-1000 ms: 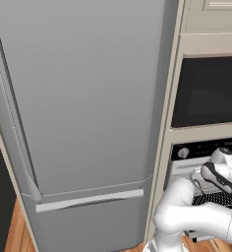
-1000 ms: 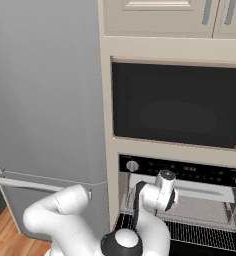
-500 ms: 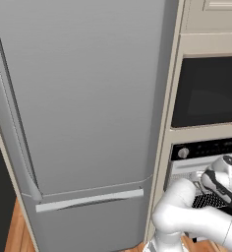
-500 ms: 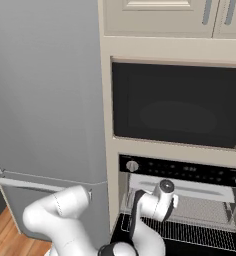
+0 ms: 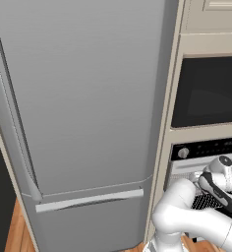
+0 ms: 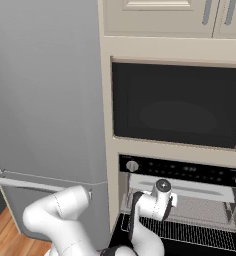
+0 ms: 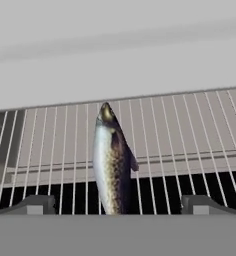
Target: Take the fish from the oven and place it on the plate on the counter.
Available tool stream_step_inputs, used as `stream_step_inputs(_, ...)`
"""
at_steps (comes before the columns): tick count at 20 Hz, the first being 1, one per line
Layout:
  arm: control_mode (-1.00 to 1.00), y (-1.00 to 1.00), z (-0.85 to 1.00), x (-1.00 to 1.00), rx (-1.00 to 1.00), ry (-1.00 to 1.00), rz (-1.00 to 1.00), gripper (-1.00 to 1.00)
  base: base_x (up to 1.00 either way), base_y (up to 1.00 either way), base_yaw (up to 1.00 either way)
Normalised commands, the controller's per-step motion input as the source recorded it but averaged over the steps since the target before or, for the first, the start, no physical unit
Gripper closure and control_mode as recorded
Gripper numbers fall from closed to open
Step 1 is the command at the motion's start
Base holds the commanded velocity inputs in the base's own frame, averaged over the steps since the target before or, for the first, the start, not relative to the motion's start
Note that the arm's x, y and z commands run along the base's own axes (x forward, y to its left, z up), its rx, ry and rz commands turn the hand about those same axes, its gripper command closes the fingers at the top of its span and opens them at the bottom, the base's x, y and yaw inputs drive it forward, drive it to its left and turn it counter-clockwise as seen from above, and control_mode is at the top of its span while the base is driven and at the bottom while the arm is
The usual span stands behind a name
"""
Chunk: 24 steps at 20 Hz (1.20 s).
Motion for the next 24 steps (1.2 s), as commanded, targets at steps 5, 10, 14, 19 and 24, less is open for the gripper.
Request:
stream_step_inputs(5,-1.00,0.00,-0.04,0.00,-0.05,0.01,0.00,-1.00,0.00,0.00,0.00)
stream_step_inputs(10,-1.00,0.00,-0.33,0.00,0.00,0.00,0.00,-1.00,0.00,0.00,0.00)
stream_step_inputs(14,-1.00,0.00,-0.49,0.00,0.00,0.00,0.00,-1.00,0.00,0.00,0.00)
stream_step_inputs(19,-1.00,0.00,-0.34,0.00,0.00,0.00,0.00,-1.00,0.00,0.00,0.00)
stream_step_inputs(24,-1.00,-0.01,-0.30,0.00,0.00,0.00,0.00,-1.00,0.00,0.00,0.00)
